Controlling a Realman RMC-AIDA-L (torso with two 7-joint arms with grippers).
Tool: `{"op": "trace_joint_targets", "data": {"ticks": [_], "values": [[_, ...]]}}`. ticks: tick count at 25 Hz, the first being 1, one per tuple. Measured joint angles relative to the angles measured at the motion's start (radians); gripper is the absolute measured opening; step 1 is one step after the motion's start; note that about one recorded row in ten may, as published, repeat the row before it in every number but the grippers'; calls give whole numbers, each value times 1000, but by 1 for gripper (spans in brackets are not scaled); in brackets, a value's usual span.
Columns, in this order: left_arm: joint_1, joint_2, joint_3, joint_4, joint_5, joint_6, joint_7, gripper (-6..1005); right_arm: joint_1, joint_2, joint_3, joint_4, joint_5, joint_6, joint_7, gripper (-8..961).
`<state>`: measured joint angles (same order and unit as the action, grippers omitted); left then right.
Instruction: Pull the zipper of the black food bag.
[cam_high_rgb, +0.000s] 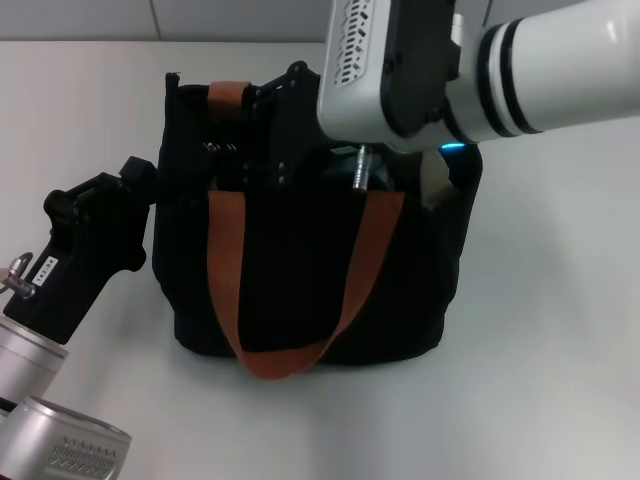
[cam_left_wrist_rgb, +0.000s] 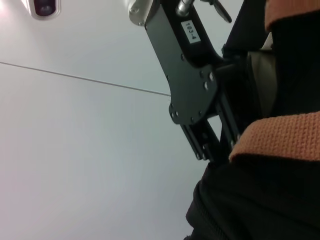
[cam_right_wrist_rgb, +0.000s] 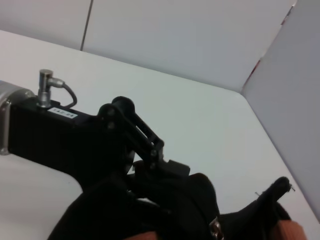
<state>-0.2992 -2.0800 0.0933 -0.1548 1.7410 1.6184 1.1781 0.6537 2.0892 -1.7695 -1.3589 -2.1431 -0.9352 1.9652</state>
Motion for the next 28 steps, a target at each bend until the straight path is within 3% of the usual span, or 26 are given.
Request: {"op": "trace_joint_targets", "data": {"ticks": [28], "values": [[0,0,14,0,0,4,0,49,-34,0,-35,-63,0,61,-6,431]]}}
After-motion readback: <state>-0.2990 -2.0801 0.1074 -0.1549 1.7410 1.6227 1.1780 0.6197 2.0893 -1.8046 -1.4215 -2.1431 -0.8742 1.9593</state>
